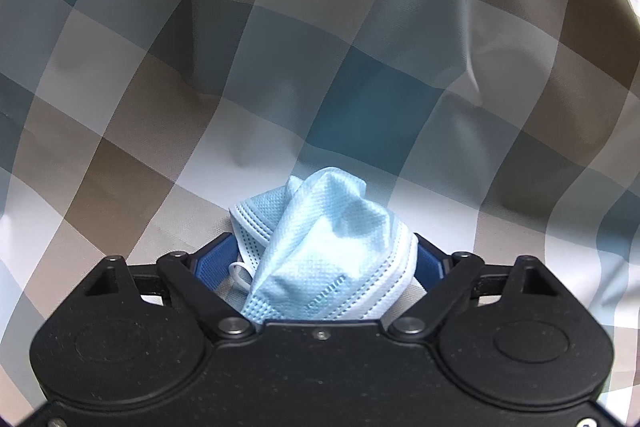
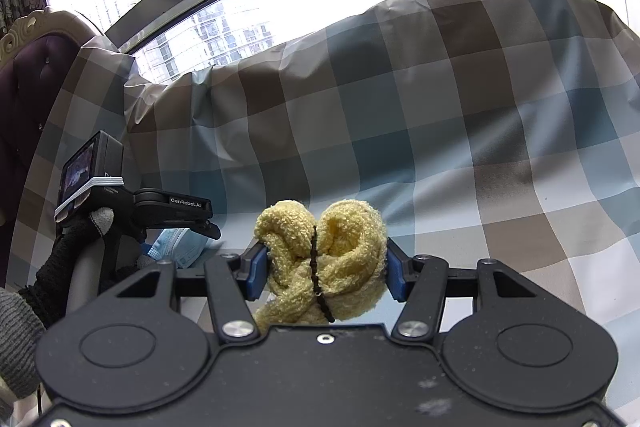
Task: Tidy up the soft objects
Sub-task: 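Grasp the blue face mask with left tool while right holds the towel, then lift the face mask and yellow towel and carry them to the basket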
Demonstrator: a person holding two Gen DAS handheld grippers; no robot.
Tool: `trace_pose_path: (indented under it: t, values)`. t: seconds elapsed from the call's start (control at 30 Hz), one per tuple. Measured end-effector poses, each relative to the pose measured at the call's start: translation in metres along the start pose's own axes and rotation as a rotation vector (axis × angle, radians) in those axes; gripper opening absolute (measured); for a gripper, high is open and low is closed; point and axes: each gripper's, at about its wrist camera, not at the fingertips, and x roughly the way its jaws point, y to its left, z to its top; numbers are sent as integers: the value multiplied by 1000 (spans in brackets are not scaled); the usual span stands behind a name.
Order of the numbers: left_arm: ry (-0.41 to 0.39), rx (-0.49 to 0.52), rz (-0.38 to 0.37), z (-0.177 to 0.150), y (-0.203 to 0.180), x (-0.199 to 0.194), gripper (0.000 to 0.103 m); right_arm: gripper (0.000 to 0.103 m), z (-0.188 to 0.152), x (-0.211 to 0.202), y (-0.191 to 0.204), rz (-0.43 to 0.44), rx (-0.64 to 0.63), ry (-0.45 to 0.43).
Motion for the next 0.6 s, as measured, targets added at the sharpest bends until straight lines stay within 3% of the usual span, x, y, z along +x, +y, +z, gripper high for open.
trace_pose_path:
  t: [0.07,0.23,0.47,0.6]
  values:
    - [1,-10,-18,1,4,-2,69,56,0,-1,0,-1,1,-1]
    - [10,-11,-59,4,7,-11,56,56,0,-1,0,-5,4,-3]
    - [-25,50,-98,-4,-7,-34,49,56,-1,-1,1,-14,7,-9]
    - [-65,96,-124,-16,-25,-67,49,56,-1,-2,2,-19,11,-14]
